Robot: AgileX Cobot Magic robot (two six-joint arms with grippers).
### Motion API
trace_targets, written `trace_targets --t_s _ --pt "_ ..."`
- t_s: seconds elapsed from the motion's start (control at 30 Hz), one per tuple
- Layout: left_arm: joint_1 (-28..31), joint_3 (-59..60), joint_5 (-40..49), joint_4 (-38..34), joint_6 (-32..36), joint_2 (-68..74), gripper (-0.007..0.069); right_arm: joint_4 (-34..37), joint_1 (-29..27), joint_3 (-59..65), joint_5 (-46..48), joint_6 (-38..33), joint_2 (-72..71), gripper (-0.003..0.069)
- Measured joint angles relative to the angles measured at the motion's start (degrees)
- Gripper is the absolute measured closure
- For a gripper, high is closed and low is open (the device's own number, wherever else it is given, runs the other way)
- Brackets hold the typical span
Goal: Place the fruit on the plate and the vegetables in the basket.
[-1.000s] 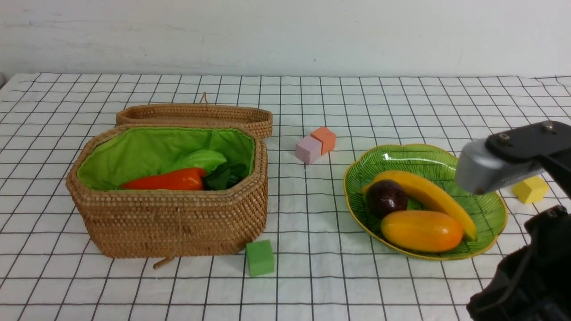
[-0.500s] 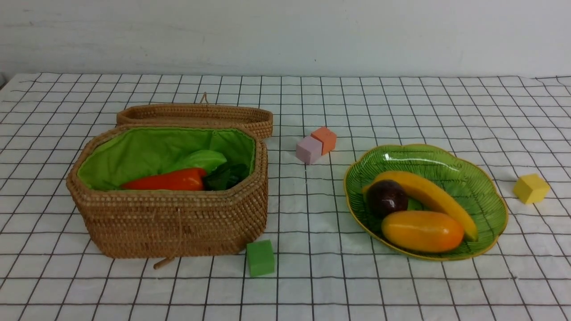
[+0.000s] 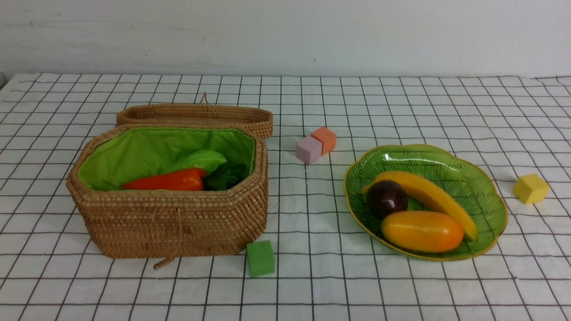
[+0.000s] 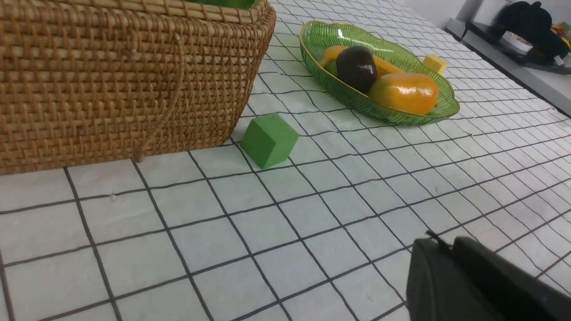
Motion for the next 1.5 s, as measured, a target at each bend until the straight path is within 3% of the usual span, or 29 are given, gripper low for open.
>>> trace_targets --t_s 0.73,1.07,1.27,1.43,1.5 --pt "0.0 0.0 0.0 0.1 0.0 0.0 0.0574 0.0 0.0 -0.1 0.4 0.0 0.0 0.0655" --pt "0.0 0.0 0.0 4.6 0.0 0.0 0.0571 0.1 0.0 -0.1 0.5 0.0 0.0 0.0647" --pt "0.7 0.0 -2.4 11.1 -0.2 0.0 0.0637 0.1 0.0 -0.1 0.5 0.0 0.0 0.064" --pt "11.5 0.0 -3.2 12.2 0.3 -0.1 0.0638 0.1 0.0 -0.1 0.5 0.0 0.0 0.0634" --pt "19.1 0.2 -3.6 8.3 3.2 -0.1 0.0638 0.2 0.0 -0.1 0.5 0.0 0.0 0.0631"
